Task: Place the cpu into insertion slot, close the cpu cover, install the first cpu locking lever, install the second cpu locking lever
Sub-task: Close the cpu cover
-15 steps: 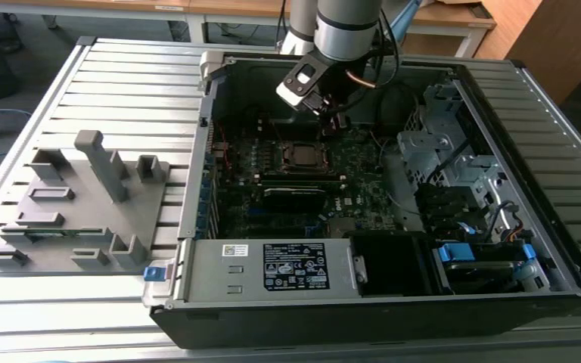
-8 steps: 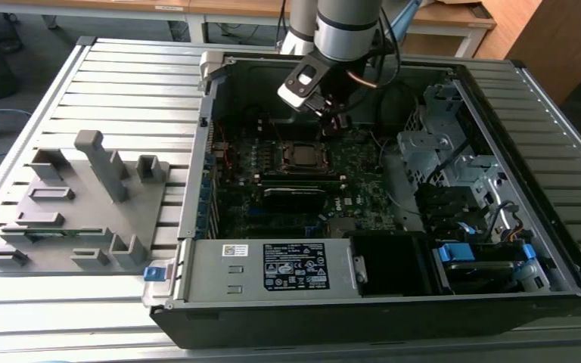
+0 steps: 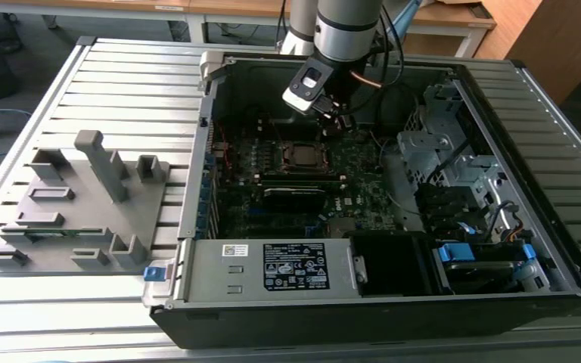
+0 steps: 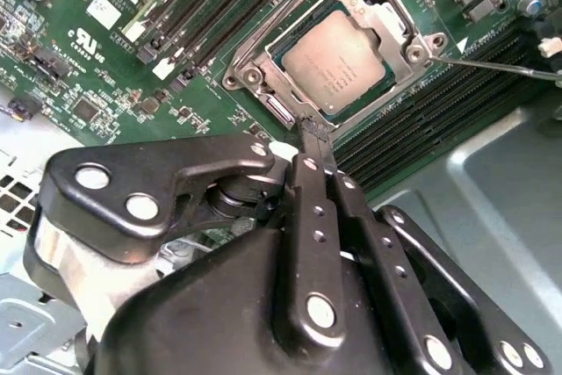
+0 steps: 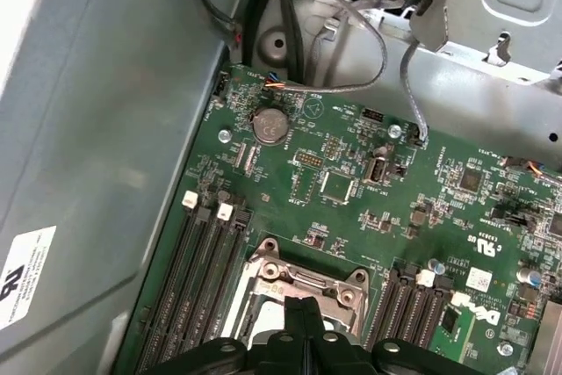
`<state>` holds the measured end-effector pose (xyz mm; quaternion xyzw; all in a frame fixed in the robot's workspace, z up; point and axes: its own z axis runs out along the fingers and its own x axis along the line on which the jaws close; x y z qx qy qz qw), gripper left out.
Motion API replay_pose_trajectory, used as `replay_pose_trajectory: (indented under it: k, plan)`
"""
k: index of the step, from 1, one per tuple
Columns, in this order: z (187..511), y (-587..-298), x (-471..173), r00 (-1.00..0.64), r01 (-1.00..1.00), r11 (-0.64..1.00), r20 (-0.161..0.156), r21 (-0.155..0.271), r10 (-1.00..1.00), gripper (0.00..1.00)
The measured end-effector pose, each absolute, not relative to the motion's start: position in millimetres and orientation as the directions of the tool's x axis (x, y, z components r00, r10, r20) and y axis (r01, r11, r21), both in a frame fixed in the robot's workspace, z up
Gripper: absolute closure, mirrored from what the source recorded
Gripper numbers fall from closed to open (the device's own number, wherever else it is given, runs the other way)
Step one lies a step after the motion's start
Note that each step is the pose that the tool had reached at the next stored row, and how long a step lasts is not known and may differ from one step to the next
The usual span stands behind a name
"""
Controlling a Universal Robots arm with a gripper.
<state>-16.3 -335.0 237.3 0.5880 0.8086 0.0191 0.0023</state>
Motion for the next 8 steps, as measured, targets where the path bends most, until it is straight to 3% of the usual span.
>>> replay_pose_trajectory:
  k: [8]
  plan:
    - [237.2, -335.0, -16.3, -0.338, 0.941, 0.337, 0.019, 0.034, 0.941, 0.89]
